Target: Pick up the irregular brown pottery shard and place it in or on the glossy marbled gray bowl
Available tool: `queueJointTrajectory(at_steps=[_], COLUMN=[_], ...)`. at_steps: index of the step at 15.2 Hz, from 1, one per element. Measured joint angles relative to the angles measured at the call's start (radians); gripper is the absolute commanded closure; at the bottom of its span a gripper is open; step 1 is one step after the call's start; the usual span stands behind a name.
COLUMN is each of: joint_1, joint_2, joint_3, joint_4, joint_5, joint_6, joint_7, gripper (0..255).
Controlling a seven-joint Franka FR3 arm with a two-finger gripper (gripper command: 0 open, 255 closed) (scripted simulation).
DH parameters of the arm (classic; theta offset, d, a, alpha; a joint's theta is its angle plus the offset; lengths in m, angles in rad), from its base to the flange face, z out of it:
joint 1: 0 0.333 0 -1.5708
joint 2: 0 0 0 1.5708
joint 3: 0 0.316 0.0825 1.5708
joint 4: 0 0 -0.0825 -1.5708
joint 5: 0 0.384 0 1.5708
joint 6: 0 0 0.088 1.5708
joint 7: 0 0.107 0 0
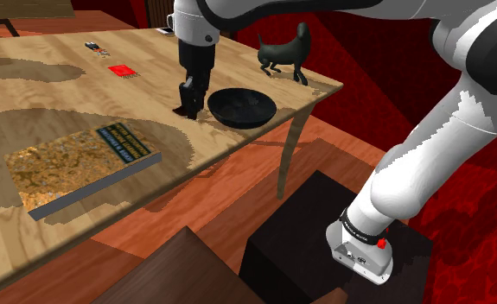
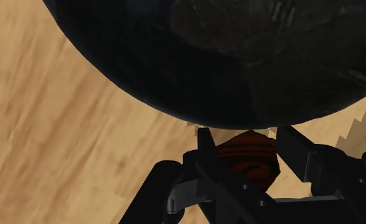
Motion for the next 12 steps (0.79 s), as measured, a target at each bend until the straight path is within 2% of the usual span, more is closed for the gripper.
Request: queueJointTrajectory(at_steps=[3, 12], joint_1=[0.002, 0.001], joint_2=[0.006, 0.017], joint_3=[0.001, 0.001], joint_4=[0.009, 0.13], joint_5=[0.0, -0.003], joint_6=[-0.01, -0.127], joint_7=[0.002, 0.005], gripper=[255, 255])
